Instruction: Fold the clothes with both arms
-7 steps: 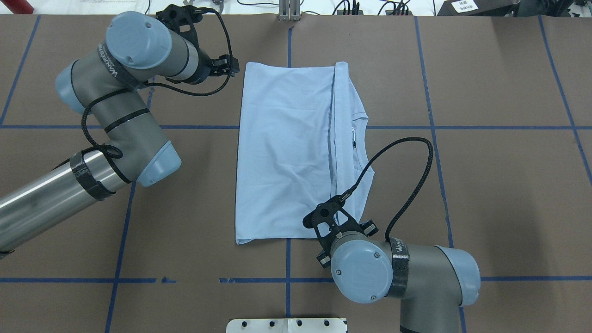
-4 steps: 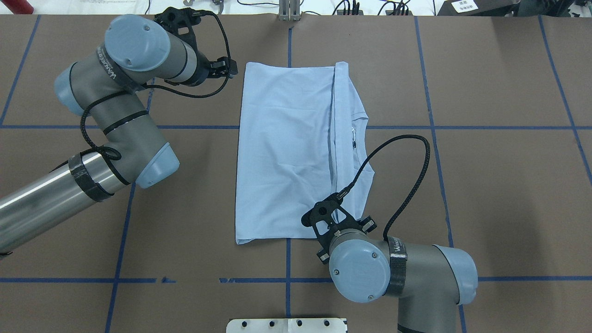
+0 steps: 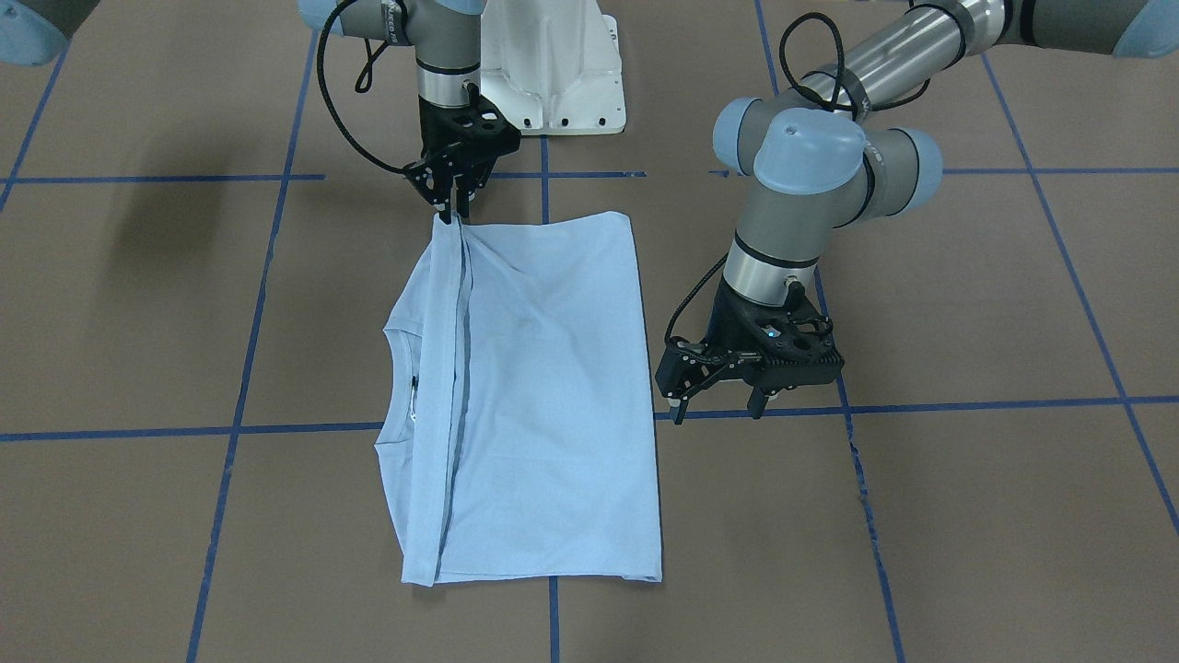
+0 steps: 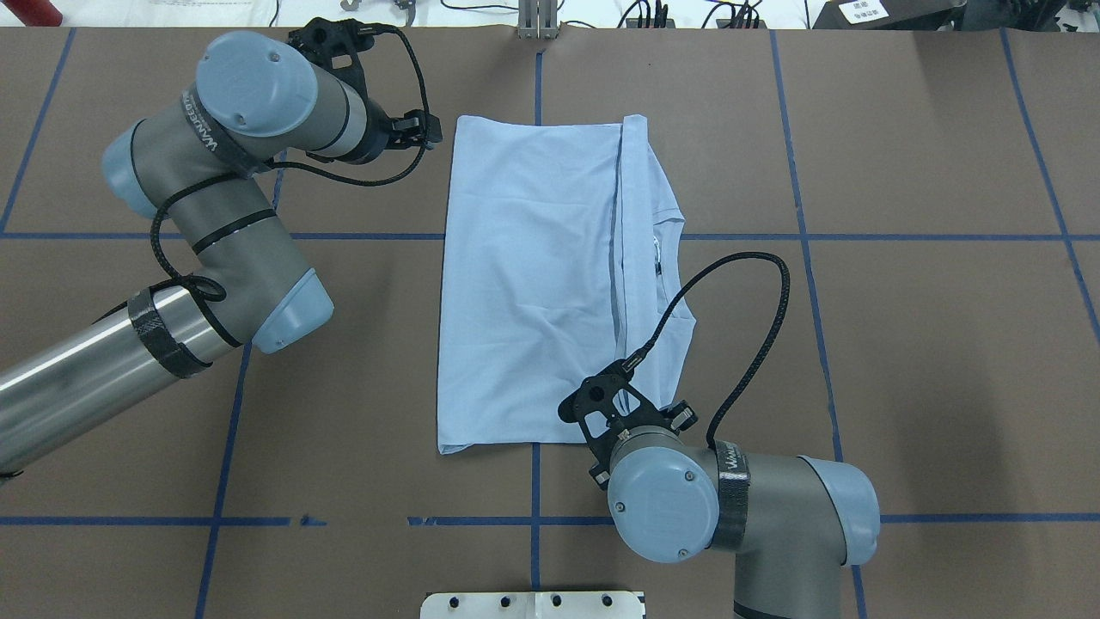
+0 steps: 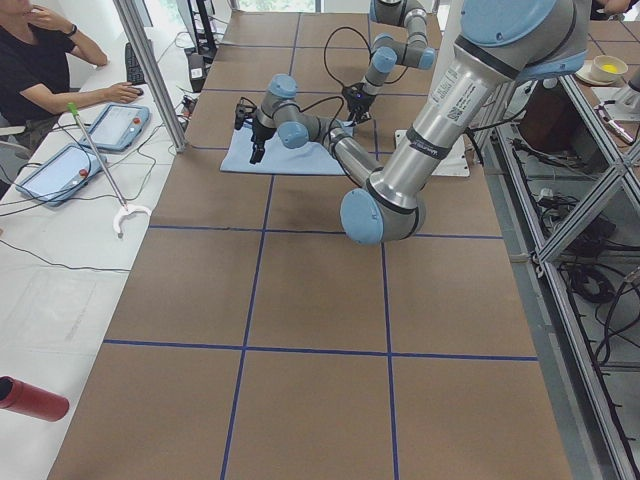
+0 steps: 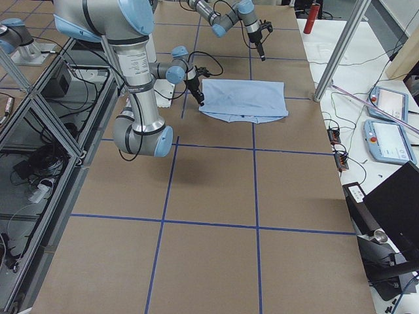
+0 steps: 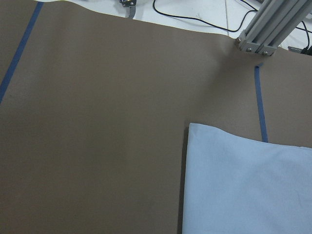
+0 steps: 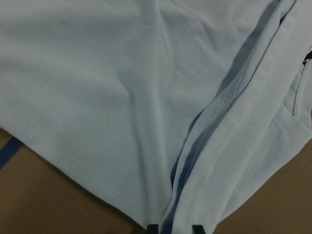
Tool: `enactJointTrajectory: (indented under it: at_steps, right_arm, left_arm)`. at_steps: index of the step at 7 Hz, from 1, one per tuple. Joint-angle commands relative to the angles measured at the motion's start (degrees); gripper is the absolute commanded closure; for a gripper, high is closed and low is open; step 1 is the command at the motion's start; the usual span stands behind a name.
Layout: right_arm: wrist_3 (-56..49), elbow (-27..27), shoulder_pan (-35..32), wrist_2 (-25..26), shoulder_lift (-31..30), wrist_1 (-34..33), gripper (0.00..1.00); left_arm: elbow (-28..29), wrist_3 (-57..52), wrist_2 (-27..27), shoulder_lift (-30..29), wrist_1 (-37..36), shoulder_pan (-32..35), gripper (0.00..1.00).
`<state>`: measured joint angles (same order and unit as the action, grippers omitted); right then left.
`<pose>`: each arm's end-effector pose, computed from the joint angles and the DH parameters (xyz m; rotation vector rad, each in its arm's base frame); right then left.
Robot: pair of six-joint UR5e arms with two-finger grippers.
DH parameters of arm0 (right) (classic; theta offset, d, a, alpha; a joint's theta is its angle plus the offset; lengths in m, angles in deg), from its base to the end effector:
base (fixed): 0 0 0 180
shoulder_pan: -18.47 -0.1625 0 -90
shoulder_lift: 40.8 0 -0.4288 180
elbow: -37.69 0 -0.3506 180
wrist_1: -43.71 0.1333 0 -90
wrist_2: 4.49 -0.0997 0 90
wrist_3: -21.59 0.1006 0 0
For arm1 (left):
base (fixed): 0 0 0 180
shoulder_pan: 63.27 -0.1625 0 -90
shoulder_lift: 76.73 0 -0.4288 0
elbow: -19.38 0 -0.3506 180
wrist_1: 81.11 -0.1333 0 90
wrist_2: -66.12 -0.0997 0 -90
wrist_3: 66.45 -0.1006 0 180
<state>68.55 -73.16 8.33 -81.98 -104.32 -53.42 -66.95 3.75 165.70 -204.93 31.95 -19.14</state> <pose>-0.5322 -0.2527 0.2992 0.5047 -0.5363 -0.4718 0.4150 -0.5649 0.2697 0.4027 0.9353 -0.3035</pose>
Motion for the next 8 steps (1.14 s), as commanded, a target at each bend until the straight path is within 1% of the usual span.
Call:
enactJointTrajectory:
  at_steps: [1,3,4,5,7,8]
  right_arm:
    - [0.1,0.0,0.1,0.0,0.0,0.1,0.65]
    - [0.0,0.5,0.2,0.0,0.0,0.2,0.65]
    - [0.4,0.4,0.3,0.0,0.0,0.3,0.98]
    - [0.4,0.2,0.2,0.0,0.0,0.3,1.00]
    - [0.2,-0.2,-0.1,-0.3,0.0,0.2,1.00]
    - [0.1,-1.7,-1.8,-0.9,0.0,0.1,1.00]
  left_arm:
    - [0.0,-0.1,0.0,0.1,0.1,0.0,0.00]
    - [0.0,0.0,0.0,0.0,0.1,0.0,0.00]
    - [0.0,0.0,0.0,0.0,0.1,0.0,0.00]
    - [0.0,0.1,0.1,0.0,0.1,0.0,0.00]
    - [0.0,0.3,1.1,0.0,0.2,0.0,0.00]
    - [0.0,0.4,1.1,-0.1,0.2,0.0,0.00]
